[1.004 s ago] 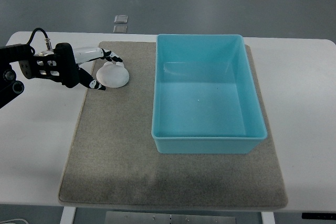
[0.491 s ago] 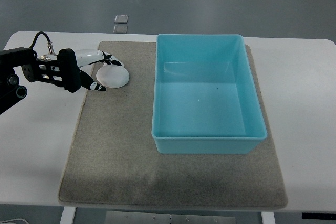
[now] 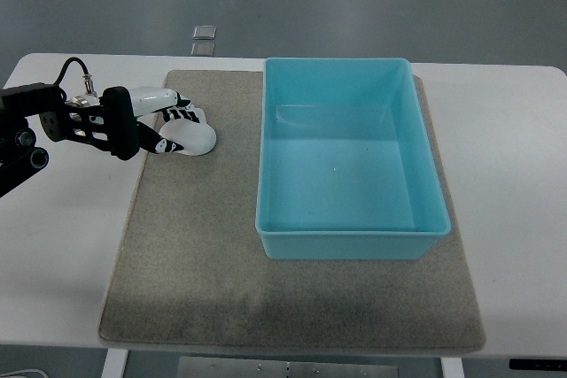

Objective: Place white toy into blue box with left hand
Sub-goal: 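Close the left hand fingers around the white bunny toy, then lift the bunny with the left hand and carry it over the blue box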

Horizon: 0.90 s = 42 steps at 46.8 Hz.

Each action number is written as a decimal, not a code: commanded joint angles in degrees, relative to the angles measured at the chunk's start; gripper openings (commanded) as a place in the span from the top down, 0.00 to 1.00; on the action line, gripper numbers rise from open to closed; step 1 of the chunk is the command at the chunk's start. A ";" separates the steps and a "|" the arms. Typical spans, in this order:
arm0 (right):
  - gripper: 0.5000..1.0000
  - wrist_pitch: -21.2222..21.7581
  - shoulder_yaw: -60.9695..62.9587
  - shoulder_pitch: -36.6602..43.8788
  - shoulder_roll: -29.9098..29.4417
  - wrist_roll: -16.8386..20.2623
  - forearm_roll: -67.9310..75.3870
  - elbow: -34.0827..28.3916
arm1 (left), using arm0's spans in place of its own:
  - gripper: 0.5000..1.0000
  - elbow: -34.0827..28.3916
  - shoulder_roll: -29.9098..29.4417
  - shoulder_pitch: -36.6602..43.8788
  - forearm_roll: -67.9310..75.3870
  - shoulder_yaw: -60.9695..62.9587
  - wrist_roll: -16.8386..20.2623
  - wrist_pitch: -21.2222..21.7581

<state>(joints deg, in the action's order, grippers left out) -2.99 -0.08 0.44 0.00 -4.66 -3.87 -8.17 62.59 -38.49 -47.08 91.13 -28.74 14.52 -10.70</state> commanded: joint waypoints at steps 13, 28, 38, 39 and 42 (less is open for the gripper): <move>0.13 0.00 -0.01 0.00 0.00 0.00 0.00 0.00 | 1.00 0.43 -0.70 -2.84 -0.69 -2.72 -0.01 0.86; 0.13 0.00 -0.01 0.00 0.00 0.00 0.00 0.00 | 1.00 4.20 0.79 -9.61 -0.87 -4.74 -0.01 0.07; 0.13 0.00 0.00 0.09 0.00 0.00 0.00 0.00 | 1.00 12.29 4.91 -9.18 -0.69 -3.95 -1.16 -0.02; 0.13 0.00 -0.01 0.00 0.00 0.00 0.00 0.00 | 1.00 12.73 5.79 -9.09 -0.69 -3.95 -1.16 -0.02; 0.13 0.00 -0.01 0.00 0.00 0.00 0.00 0.00 | 1.00 13.44 7.99 -8.91 -0.69 -3.95 -1.16 -0.11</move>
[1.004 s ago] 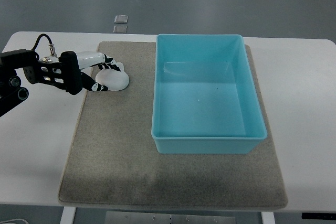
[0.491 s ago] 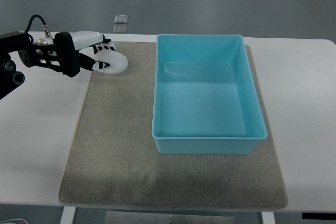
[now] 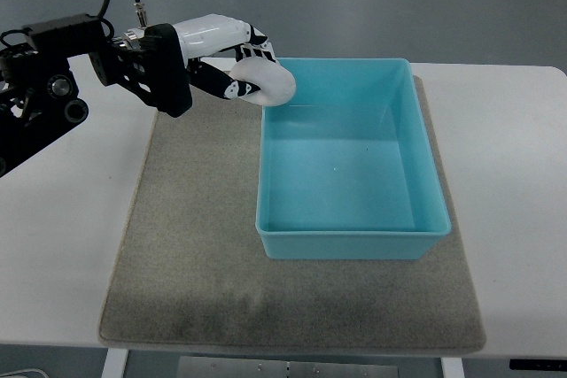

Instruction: Place white toy into blue box with left hand

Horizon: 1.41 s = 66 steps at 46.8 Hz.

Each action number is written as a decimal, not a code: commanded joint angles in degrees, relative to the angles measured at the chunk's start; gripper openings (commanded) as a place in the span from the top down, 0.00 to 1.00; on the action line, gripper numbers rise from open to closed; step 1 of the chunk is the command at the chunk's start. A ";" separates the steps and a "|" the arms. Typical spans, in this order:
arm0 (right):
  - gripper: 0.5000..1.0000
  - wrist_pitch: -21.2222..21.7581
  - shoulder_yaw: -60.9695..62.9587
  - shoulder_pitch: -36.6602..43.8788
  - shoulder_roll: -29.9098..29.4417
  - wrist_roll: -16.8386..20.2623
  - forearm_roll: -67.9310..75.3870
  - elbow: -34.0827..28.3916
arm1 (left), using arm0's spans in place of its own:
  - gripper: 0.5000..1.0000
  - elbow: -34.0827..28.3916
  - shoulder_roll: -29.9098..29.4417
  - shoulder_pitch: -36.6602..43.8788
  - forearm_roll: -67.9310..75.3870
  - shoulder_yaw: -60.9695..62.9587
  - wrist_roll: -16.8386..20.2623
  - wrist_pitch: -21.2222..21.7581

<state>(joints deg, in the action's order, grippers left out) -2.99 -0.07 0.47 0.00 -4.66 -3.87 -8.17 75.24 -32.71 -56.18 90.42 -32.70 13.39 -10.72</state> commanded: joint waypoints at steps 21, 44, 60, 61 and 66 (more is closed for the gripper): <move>0.13 0.00 -0.02 -0.03 0.00 0.00 0.00 0.00 | 1.00 2.28 5.20 -0.25 0.54 9.66 -0.12 0.00; 0.13 0.00 -0.02 -0.03 0.00 0.00 0.00 0.00 | 0.27 2.19 5.20 0.37 0.46 13.80 -0.03 0.09; 0.13 0.00 -0.02 -0.03 0.00 0.00 0.00 0.00 | 0.02 2.45 4.94 0.37 -0.07 13.10 0.05 0.35; 0.13 0.00 0.07 -0.03 0.00 0.00 0.00 0.00 | 0.02 2.45 4.85 0.46 -0.07 13.01 0.05 0.44; 0.13 0.00 -0.02 -0.03 0.00 0.00 0.00 0.00 | 0.02 2.45 4.76 0.46 -0.33 11.87 0.05 1.23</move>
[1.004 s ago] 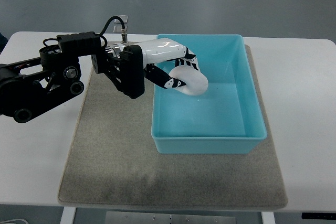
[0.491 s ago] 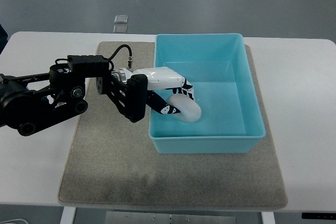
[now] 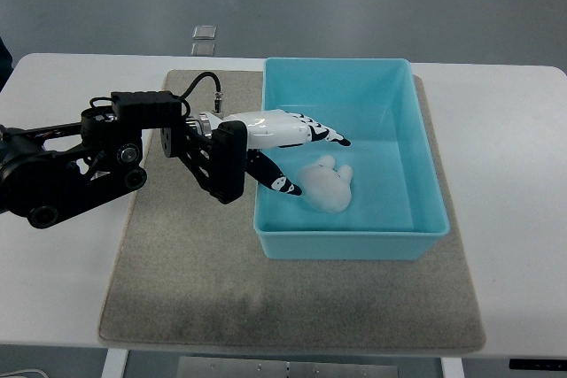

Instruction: Place white toy into blue box with left hand

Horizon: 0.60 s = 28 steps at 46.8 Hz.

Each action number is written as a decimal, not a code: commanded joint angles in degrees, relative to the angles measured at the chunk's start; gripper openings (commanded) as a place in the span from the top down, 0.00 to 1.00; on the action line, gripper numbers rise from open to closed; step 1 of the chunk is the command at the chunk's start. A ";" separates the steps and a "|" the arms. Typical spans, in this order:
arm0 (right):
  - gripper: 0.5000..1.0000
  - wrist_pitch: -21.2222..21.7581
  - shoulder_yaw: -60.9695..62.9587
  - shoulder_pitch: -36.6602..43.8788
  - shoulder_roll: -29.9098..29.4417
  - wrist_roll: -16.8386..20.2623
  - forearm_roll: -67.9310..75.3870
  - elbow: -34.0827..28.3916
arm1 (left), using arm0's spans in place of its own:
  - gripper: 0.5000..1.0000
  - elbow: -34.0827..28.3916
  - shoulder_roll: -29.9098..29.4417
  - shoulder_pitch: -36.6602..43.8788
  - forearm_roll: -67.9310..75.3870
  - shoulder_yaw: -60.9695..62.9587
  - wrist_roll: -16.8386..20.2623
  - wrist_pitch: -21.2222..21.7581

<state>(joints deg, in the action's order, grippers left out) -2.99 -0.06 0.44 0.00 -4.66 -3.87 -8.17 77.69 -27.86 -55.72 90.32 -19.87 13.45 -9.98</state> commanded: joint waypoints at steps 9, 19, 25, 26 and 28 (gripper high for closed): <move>0.13 0.00 -0.03 0.00 0.00 0.00 0.00 0.00 | 0.02 -0.61 0.17 1.58 -9.88 -9.03 0.00 2.50; 0.13 0.00 -0.03 0.00 0.00 0.00 0.00 0.00 | 0.02 -6.49 0.26 1.59 -28.60 -14.05 0.00 5.49; 0.13 0.00 -0.03 0.00 0.00 0.00 0.00 0.00 | 0.02 -11.41 0.26 1.58 -38.09 -15.02 -0.09 9.09; 0.13 0.00 -0.03 0.00 0.00 0.00 0.00 0.00 | 0.02 -12.12 0.26 1.58 -39.94 -15.19 -0.09 10.06; 0.13 0.00 -0.03 0.00 0.00 0.00 0.00 0.00 | 0.02 -13.61 0.26 1.58 -43.98 -15.63 -0.09 11.82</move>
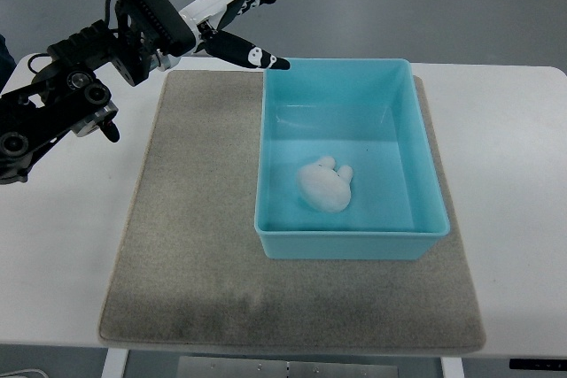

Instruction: Place white toy into blue box with left hand

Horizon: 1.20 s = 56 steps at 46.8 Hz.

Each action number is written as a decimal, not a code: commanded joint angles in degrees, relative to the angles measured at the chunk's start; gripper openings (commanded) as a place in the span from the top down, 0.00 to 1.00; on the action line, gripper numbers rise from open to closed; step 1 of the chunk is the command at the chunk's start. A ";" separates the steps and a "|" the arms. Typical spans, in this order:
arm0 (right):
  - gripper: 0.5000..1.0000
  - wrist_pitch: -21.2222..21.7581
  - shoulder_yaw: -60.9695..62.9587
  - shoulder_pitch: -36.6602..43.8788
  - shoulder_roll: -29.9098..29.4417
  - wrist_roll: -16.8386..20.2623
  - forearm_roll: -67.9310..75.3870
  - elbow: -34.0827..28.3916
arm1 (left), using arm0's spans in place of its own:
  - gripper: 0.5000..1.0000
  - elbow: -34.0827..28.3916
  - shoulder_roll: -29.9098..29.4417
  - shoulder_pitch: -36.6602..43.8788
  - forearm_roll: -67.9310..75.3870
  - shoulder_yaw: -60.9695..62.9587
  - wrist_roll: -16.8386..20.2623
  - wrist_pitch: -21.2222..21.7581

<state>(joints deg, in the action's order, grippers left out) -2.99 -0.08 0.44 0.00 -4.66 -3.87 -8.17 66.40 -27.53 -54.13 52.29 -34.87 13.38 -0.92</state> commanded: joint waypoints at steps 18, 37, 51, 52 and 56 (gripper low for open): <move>0.13 0.00 -0.01 0.00 0.00 0.00 0.00 0.00 | 0.02 -9.53 0.02 0.60 -37.06 -3.71 -8.28 3.55; 0.13 0.00 -0.01 0.00 0.00 0.00 0.00 0.00 | 0.01 -11.38 0.02 8.85 -50.97 -12.40 -4.42 0.40; 0.13 0.00 -0.01 0.00 0.00 0.00 0.00 0.00 | 0.01 -14.37 0.11 12.55 -51.41 -14.35 -2.31 -3.04; 0.13 0.00 -0.01 0.00 0.00 0.00 0.00 0.00 | 0.01 -14.54 0.11 12.55 -51.50 -14.43 -2.31 -3.04; 0.13 0.00 -0.01 0.00 0.00 0.00 0.00 0.00 | 0.01 -14.63 0.11 12.82 -52.02 -14.44 -2.31 -3.13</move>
<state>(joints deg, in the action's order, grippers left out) -2.99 -0.08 0.45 0.00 -4.66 -3.87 -8.17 51.85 -27.42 -41.55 0.70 -49.29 11.13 -3.95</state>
